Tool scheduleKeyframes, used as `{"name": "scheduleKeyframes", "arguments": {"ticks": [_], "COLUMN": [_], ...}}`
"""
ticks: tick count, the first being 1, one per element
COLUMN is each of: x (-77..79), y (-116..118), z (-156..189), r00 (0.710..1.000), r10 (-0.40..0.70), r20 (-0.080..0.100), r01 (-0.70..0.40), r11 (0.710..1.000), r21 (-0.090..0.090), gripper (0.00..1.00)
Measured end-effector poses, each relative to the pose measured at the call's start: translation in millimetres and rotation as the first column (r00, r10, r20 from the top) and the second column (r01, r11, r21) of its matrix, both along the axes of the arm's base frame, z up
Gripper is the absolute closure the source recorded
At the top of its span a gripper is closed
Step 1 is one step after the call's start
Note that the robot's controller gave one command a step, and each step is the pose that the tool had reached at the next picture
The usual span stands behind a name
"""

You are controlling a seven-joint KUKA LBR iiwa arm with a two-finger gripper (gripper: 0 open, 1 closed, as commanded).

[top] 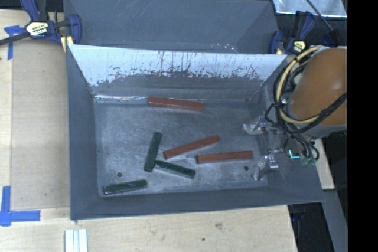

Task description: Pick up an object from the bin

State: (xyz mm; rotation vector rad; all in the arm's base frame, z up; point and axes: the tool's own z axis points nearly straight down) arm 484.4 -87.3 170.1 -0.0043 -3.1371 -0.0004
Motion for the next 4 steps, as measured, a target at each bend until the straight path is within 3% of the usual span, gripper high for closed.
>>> {"name": "scheduleKeyframes", "arguments": {"ticks": [1, 2, 3, 4], "x": [1.9, 39.8, 39.8, 24.2], "y": [0, -20, -20, -16], "z": [3, -94, -94, 72], "r00": [1.0, 0.998, 0.998, 0.992], "r10": [0.002, 0.055, 0.056, 0.124], "r20": [0.007, 0.024, 0.024, 0.014], "r01": [-0.002, -0.055, -0.056, -0.124], "r11": [1.0, 0.998, 0.998, 0.992], "r21": [-0.001, -0.004, -0.004, -0.003], "gripper": [0.0, 1.0, 1.0, 1.0]}}
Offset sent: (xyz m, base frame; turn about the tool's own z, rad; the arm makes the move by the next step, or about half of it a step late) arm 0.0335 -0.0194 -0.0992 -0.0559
